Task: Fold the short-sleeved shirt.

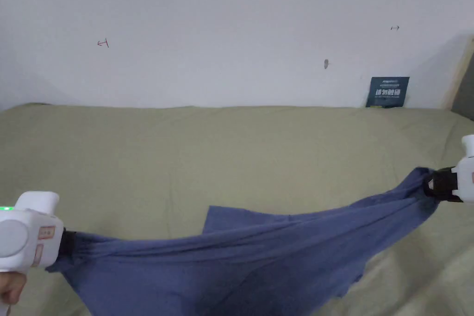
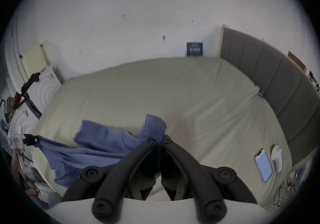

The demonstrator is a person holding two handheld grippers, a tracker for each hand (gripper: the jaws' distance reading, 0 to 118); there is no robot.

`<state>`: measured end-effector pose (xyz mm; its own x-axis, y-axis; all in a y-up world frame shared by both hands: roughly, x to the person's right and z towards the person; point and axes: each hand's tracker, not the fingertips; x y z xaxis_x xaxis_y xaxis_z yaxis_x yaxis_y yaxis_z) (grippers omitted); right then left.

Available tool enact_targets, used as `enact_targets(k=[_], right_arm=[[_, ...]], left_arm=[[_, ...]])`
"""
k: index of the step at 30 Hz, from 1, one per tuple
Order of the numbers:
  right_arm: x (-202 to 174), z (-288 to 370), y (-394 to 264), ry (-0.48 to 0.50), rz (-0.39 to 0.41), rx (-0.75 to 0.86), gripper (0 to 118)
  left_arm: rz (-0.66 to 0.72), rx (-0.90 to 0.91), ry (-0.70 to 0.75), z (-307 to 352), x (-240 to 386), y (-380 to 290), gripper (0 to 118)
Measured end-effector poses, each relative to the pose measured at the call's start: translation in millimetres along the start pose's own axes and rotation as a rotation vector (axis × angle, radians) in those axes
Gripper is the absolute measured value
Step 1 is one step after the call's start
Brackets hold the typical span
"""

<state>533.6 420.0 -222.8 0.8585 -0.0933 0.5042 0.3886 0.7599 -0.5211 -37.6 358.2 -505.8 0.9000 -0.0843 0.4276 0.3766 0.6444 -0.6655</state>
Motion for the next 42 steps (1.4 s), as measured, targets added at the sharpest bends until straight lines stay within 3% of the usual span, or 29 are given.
enact_targets(k=[8,17,29,42], right_arm=[[-25,106,51,0.022,0.015,0.187,4],[-48,167,87,-0.006,0.050,0.289,4],[-46,159,124,-0.017,-0.008,0.315,4],[-58,93,201,-0.049,0.030,0.310,4]], left_arm=[[0.035,0.226,0.036,121,-36,65,0],[0.047,0.345,0.070,186,-46,109,0],[0.152,0.365,0.029,184,-46,150,0],[0.108,0.389,0.088,150,-29,227,1]])
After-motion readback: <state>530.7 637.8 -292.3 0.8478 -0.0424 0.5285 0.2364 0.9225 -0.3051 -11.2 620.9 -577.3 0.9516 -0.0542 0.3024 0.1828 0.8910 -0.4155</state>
